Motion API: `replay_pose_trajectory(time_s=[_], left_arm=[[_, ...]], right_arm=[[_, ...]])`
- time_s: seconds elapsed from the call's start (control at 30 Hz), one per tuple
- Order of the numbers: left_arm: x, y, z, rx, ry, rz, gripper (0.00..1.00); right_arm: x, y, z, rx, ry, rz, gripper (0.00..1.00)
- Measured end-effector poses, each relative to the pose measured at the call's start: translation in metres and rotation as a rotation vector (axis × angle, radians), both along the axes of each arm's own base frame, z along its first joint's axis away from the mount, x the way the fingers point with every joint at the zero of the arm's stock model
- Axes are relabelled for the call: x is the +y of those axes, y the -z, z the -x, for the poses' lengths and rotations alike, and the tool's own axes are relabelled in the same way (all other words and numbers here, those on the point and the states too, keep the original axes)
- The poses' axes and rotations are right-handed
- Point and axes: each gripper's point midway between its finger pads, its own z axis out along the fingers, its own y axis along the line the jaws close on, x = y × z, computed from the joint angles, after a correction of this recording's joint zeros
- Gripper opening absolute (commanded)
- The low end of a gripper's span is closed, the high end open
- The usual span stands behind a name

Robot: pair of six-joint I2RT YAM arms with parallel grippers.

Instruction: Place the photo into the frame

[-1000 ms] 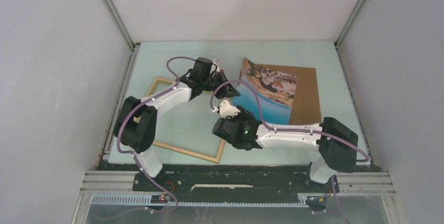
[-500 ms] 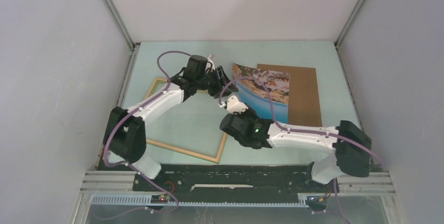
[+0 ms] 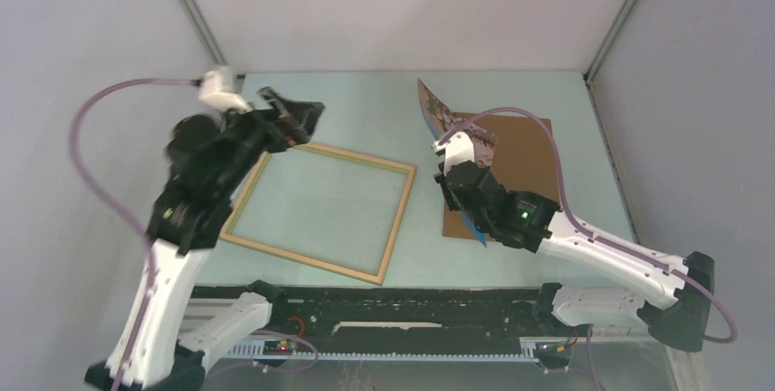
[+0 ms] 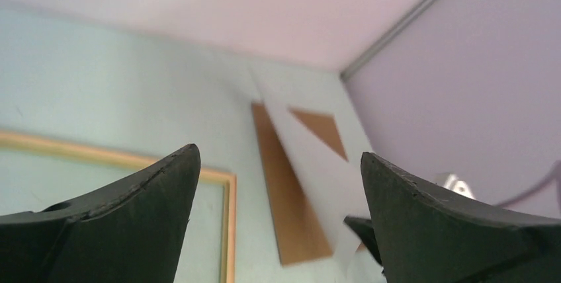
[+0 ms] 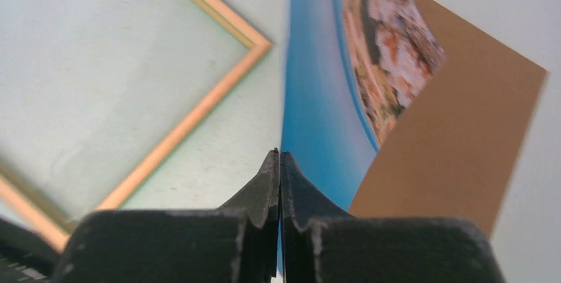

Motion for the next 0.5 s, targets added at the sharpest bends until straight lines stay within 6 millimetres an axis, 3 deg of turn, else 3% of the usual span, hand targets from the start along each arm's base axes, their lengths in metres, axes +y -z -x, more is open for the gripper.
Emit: replay_pose_trajectory(time_s=[0.07,0.17,0.33,0.43,0.5], left_arm=[[0.022,-0.042,0.025,-0.141,-0.056,0.008,0.98],[0.053,-0.074,0.064,-0.276,-0.137,0.023,0.97],[0.085,-0.089,0.098,-0.369,-0.235,0.024,0.97],[0.089,-0.087,0.102,-0.374,-0.249,0.007,0.97],[0.090,-0.086,0.103,-0.374,-0.251,-0.004,0.97]], right_arm=[[0.016,-0.010,0.005,0.031,-0.062,-0.066,0.00],[0.047,-0.042,0.014,0.055,-0.155,-0.176,0.00],[0.112,-0.140,0.048,0.030,-0.391,-0.443,0.00],[0.134,-0.192,0.066,0.018,-0.507,-0.596,0.00],[0.139,-0.215,0.070,0.026,-0.542,-0.703,0.00]])
